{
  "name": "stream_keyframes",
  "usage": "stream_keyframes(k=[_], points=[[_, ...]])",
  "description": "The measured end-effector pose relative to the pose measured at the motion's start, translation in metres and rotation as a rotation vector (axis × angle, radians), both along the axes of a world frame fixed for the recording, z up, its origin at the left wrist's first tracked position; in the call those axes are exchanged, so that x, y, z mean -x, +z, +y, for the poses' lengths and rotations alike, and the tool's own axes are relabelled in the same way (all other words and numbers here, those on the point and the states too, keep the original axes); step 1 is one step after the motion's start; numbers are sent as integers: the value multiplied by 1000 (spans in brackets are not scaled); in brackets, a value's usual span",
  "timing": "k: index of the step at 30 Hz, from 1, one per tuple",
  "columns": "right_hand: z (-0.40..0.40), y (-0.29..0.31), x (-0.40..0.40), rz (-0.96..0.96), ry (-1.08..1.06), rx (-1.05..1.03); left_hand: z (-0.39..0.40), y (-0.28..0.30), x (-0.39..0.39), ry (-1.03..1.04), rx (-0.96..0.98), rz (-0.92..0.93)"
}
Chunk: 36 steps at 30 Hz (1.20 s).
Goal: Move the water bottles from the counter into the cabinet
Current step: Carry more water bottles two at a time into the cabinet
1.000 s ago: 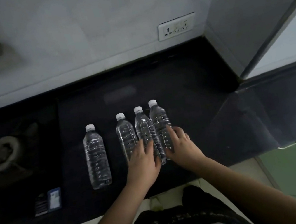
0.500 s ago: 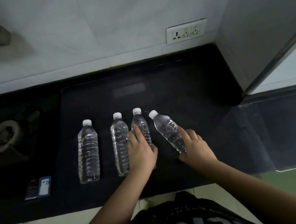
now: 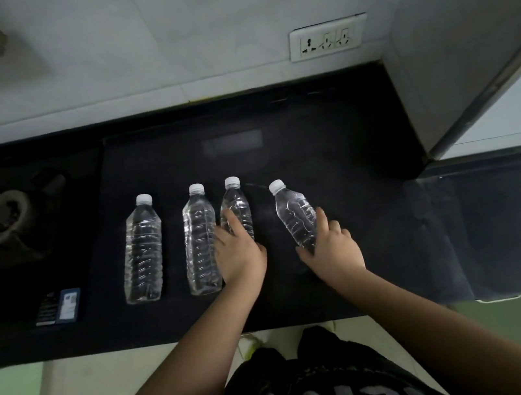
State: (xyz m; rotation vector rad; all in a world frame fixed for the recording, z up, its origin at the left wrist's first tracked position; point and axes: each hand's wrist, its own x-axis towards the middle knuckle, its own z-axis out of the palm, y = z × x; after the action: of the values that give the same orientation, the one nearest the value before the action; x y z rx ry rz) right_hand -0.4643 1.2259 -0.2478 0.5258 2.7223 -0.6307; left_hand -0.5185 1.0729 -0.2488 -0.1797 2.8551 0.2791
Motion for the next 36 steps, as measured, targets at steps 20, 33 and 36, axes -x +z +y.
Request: stream_keyframes(k=[20,33,36], points=[[-20,38,-111,179,55,434,-100,43,-156,61,-690,167],[-191,80,-248,39,560,699,-230,80,-414,711,-1385,433],[-231,85,-275,20,650,783,-250,93,-463,805,-1452,492]])
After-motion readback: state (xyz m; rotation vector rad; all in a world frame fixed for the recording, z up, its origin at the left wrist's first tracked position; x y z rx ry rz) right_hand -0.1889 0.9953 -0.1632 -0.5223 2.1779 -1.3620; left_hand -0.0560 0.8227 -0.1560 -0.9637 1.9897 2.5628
